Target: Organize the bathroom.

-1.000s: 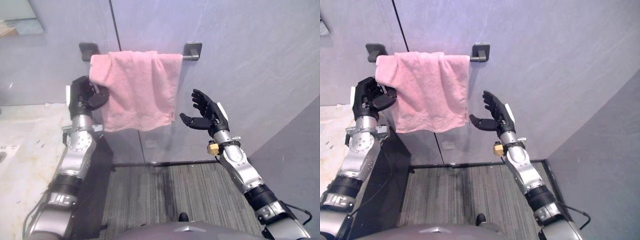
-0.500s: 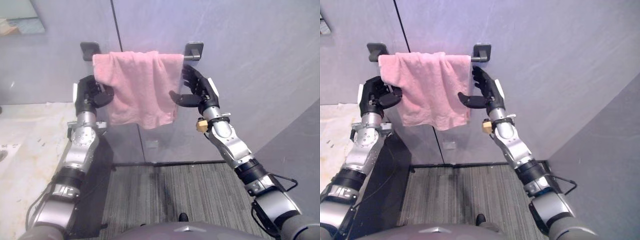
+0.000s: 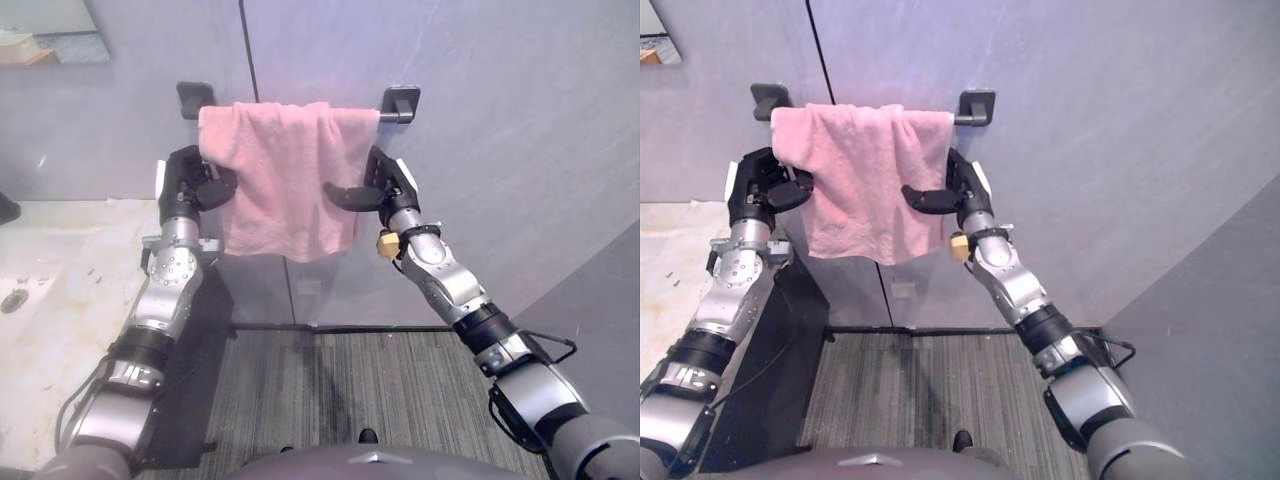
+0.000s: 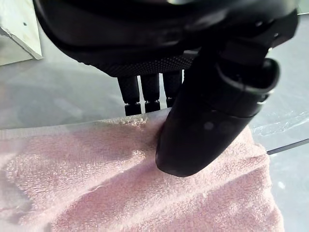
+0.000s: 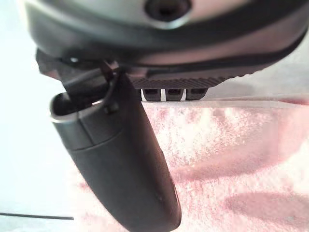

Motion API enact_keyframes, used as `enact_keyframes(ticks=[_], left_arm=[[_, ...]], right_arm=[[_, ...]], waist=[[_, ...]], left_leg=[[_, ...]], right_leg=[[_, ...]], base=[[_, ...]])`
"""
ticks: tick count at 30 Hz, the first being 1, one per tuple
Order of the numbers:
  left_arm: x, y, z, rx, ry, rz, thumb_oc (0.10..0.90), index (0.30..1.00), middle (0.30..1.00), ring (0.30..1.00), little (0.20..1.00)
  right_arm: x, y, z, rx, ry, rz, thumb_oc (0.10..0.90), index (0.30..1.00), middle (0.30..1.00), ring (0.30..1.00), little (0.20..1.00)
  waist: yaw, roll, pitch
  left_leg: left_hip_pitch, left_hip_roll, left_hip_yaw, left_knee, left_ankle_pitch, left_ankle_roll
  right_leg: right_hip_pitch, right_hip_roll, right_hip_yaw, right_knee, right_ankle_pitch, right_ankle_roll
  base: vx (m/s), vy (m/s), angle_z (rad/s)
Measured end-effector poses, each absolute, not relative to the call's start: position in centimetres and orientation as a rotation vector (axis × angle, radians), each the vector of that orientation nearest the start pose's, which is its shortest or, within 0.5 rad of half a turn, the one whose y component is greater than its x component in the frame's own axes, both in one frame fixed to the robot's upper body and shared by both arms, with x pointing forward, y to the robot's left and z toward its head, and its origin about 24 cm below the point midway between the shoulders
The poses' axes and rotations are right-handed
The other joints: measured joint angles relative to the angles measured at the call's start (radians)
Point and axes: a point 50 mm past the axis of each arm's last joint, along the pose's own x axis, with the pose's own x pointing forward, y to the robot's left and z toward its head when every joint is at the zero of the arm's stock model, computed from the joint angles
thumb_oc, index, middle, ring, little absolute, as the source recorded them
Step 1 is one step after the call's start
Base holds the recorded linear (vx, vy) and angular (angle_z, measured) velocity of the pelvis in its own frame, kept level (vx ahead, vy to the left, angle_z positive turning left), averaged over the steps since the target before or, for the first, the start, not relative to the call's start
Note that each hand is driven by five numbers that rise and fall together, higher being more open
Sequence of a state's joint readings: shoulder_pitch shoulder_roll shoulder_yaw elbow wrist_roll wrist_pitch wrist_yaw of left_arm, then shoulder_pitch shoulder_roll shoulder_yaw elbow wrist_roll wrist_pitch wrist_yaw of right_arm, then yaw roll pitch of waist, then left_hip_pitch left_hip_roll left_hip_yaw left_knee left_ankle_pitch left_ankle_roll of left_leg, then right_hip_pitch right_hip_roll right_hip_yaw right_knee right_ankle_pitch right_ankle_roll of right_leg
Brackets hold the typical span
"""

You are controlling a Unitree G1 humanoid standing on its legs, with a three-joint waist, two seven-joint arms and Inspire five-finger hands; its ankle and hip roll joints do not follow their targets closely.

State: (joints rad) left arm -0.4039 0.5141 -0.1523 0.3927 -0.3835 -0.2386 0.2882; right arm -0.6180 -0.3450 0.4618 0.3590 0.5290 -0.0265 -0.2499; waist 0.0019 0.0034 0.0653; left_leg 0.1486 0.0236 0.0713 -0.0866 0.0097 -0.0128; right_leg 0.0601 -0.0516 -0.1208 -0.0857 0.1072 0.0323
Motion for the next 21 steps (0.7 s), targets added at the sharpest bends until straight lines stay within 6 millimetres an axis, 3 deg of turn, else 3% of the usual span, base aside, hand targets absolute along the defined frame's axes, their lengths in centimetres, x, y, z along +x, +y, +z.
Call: enact_keyframes(ticks=[1,3,21], left_arm=[[32.4,23.6,10.8,0.132,-0.238,0.220,0.400,0.300,0.300,0.300,0.300],[32.4,23.6,10.8,0.133,-0.237,0.218,0.400,0.300,0.300,0.300,0.300],[32.4,23.6,10.8,0.133,-0.236,0.224,0.400,0.300,0.300,0.300,0.300]], right_arm=[[34.8,-10.8,11.6,-0.009,-0.099,0.188,0.645,0.667,0.667,0.667,0.667],[34.8,-10.8,11.5,-0.004,-0.097,0.183,0.400,0.300,0.300,0.300,0.300],[33.8,-10.8,11.6,0.057,-0.203,0.074,0.400,0.300,0.300,0.300,0.300]], waist=[[-0.001,0.000,0.000],[-0.001,0.000,0.000],[-0.008,0.001,-0.001]], left_leg=[[0.000,0.000,-0.002,0.000,0.000,-0.001],[-0.001,0.001,-0.005,0.000,0.001,-0.001],[0.000,0.001,0.006,0.000,0.001,-0.002]], right_leg=[[0.000,0.000,-0.002,0.000,0.000,0.000],[0.001,0.000,-0.005,0.000,0.000,-0.001],[-0.003,0.001,0.010,0.000,-0.001,-0.001]], base=[[0.00,0.000,0.00],[0.03,-0.003,0.04],[0.00,0.001,-0.01]])
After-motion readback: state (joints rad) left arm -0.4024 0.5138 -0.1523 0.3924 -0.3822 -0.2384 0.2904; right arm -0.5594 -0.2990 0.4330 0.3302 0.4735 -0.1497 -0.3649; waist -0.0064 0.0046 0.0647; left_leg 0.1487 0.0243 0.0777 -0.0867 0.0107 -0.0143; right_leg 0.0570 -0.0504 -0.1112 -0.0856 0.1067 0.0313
